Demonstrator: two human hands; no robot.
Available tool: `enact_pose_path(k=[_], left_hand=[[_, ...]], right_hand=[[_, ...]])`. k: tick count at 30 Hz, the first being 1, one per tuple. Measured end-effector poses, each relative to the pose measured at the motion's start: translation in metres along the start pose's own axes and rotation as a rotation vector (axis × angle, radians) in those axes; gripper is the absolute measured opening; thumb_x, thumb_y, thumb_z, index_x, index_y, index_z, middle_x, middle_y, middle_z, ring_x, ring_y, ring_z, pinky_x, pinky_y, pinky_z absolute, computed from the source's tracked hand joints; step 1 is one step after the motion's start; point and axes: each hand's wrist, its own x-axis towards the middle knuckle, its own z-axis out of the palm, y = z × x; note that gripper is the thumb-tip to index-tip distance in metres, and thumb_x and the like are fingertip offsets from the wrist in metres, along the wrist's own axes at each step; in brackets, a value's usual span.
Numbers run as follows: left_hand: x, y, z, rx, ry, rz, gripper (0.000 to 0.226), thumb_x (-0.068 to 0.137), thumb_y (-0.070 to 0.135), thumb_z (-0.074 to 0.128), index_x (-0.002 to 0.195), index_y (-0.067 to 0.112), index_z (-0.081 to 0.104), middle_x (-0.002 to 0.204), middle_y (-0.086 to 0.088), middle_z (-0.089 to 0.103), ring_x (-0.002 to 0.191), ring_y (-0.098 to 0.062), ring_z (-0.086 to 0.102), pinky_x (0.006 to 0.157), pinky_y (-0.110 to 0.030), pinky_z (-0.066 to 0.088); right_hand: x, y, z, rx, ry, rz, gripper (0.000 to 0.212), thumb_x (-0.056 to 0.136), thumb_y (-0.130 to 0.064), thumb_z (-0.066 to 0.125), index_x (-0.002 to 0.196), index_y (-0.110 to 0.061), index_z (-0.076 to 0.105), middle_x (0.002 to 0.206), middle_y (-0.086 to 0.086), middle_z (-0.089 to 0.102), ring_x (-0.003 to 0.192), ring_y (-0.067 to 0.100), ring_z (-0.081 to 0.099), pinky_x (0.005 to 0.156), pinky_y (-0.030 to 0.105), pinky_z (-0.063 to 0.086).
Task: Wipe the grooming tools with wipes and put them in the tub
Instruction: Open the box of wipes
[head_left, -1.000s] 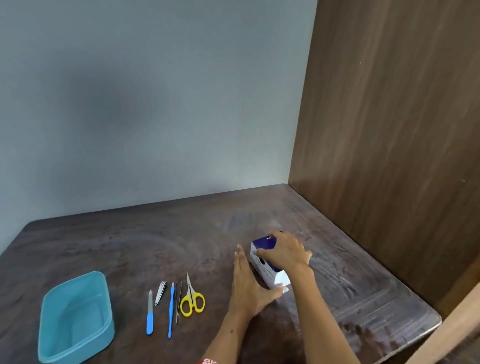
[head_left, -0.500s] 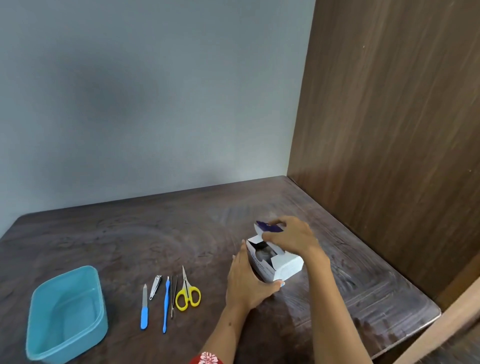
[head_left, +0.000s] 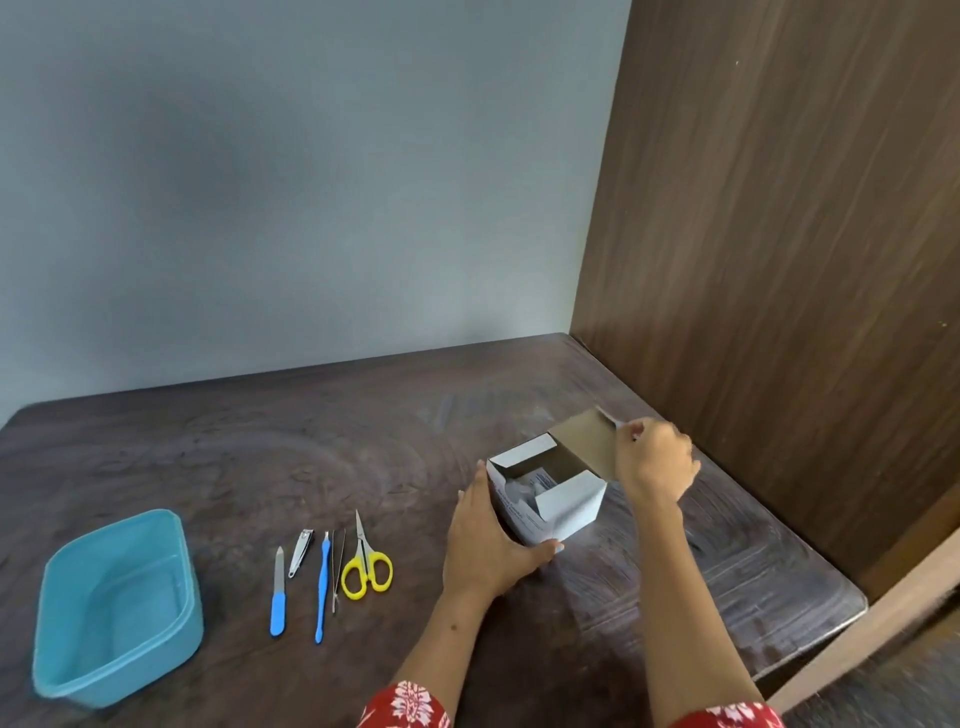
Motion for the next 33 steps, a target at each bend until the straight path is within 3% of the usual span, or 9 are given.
enact_pose_path(k=[4, 7, 9, 13, 17, 20, 24, 29, 33], left_hand=[[-0.001, -0.001, 0.000, -0.001, 0.001, 0.005, 0.118, 0.039, 0.063, 0.078, 0.140, 0.025, 0.029, 0.138, 0.012, 0.048, 0.128, -0.012, 0.042, 0.107, -0.045, 0.037], [-0.001, -0.001, 0.000, 0.001, 0.000, 0.007, 0.120, 0.040, 0.063, 0.078, 0.141, 0.024, 0.026, 0.141, 0.010, 0.045, 0.129, -0.013, 0.041, 0.108, -0.044, 0.036], [-0.001, -0.001, -0.001, 0.004, -0.002, 0.006, 0.119, 0.040, 0.062, 0.078, 0.141, 0.023, 0.027, 0.140, 0.009, 0.046, 0.128, -0.013, 0.041, 0.108, -0.044, 0.036], [-0.001, 0.000, -0.001, -0.022, 0.000, 0.020, 0.109, 0.042, 0.054, 0.080, 0.136, 0.024, 0.033, 0.132, 0.011, 0.051, 0.123, -0.012, 0.045, 0.105, -0.046, 0.038], [-0.001, 0.002, -0.001, -0.026, -0.012, 0.013, 0.113, 0.044, 0.049, 0.080, 0.140, 0.019, 0.029, 0.137, 0.007, 0.049, 0.127, -0.014, 0.042, 0.107, -0.045, 0.035], [-0.003, 0.003, -0.001, -0.047, -0.027, -0.002, 0.117, 0.047, 0.050, 0.078, 0.144, 0.017, 0.022, 0.142, 0.006, 0.044, 0.132, -0.013, 0.039, 0.110, -0.044, 0.034], [-0.004, 0.004, -0.002, -0.039, -0.041, -0.013, 0.124, 0.048, 0.054, 0.075, 0.148, 0.017, 0.011, 0.146, 0.006, 0.039, 0.136, -0.012, 0.033, 0.113, -0.043, 0.030], [-0.003, 0.005, -0.001, -0.007, -0.050, -0.014, 0.122, 0.048, 0.056, 0.072, 0.147, 0.016, 0.013, 0.143, 0.000, 0.043, 0.132, -0.016, 0.040, 0.109, -0.044, 0.035], [-0.004, 0.006, -0.001, -0.016, -0.043, -0.005, 0.118, 0.049, 0.052, 0.074, 0.146, 0.014, 0.017, 0.140, -0.002, 0.046, 0.129, -0.017, 0.043, 0.109, -0.044, 0.035]], right_hand=[[-0.005, 0.012, 0.007, -0.025, -0.341, 0.119, 0.026, 0.091, -0.027, 0.057, 0.109, -0.012, 0.068, 0.108, 0.015, 0.067, 0.100, 0.036, 0.060, 0.087, 0.044, 0.050], [-0.007, 0.007, 0.002, -0.054, -0.404, 0.131, 0.027, 0.089, -0.026, 0.057, 0.108, -0.010, 0.067, 0.104, 0.015, 0.066, 0.095, 0.035, 0.060, 0.082, 0.043, 0.052], [-0.008, -0.001, -0.003, -0.079, -0.311, 0.082, 0.027, 0.087, -0.023, 0.060, 0.111, -0.012, 0.066, 0.107, 0.015, 0.066, 0.099, 0.035, 0.059, 0.085, 0.044, 0.051], [-0.022, -0.026, -0.009, -0.098, 0.103, -0.253, 0.036, 0.077, -0.009, 0.069, 0.112, -0.014, 0.068, 0.116, 0.011, 0.065, 0.110, 0.034, 0.049, 0.091, 0.042, 0.038], [-0.047, -0.052, -0.009, -0.160, 0.249, -0.435, 0.024, 0.075, -0.005, 0.070, 0.095, -0.018, 0.074, 0.115, 0.005, 0.064, 0.108, 0.030, 0.046, 0.087, 0.040, 0.031], [-0.057, -0.059, -0.001, -0.216, -0.029, -0.437, 0.020, 0.084, -0.005, 0.059, 0.094, -0.016, 0.073, 0.101, 0.008, 0.067, 0.099, 0.029, 0.056, 0.081, 0.034, 0.038], [-0.060, -0.058, 0.009, -0.379, -0.351, -0.364, 0.021, 0.085, -0.010, 0.060, 0.105, -0.010, 0.065, 0.105, 0.013, 0.064, 0.100, 0.032, 0.059, 0.075, 0.032, 0.046], [-0.063, -0.054, 0.018, -0.439, -0.468, -0.341, 0.021, 0.082, -0.018, 0.065, 0.102, -0.011, 0.064, 0.103, 0.011, 0.065, 0.097, 0.033, 0.059, 0.074, 0.031, 0.042], [-0.066, -0.052, 0.019, -0.370, -0.412, -0.323, 0.017, 0.083, -0.013, 0.057, 0.098, -0.007, 0.064, 0.098, 0.012, 0.065, 0.094, 0.034, 0.060, 0.076, 0.031, 0.041]])
